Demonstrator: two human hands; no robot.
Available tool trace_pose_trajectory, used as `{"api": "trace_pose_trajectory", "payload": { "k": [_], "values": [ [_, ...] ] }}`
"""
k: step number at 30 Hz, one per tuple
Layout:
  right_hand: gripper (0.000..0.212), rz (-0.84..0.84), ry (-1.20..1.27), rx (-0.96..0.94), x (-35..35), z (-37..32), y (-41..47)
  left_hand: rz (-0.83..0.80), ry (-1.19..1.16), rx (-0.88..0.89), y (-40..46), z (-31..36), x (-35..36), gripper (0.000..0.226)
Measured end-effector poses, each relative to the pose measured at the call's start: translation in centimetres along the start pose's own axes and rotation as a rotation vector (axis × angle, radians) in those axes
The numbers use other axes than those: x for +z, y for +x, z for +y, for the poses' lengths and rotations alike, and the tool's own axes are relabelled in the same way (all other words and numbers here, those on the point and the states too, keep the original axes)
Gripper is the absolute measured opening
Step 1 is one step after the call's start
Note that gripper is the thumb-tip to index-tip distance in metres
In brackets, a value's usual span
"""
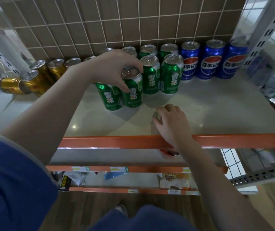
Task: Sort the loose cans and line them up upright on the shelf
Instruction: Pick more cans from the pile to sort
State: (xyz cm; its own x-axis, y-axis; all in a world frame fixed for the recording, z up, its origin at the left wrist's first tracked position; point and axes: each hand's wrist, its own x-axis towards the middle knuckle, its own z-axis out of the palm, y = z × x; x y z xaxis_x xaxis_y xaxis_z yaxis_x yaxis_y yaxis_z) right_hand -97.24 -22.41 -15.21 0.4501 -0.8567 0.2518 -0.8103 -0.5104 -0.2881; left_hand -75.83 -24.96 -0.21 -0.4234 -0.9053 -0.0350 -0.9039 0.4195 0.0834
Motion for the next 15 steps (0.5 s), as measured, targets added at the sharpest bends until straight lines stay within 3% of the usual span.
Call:
{"api": "trace_pose_trajectory", "payload": {
  "k": [15],
  "values": [
    [0.024, 0.001, -0.077, 0.014, 0.5, -0.4, 0.5, 0.021, 0.006, -0.05, -0.5, -0.1, 1.5, 0.069]
  ]
}}
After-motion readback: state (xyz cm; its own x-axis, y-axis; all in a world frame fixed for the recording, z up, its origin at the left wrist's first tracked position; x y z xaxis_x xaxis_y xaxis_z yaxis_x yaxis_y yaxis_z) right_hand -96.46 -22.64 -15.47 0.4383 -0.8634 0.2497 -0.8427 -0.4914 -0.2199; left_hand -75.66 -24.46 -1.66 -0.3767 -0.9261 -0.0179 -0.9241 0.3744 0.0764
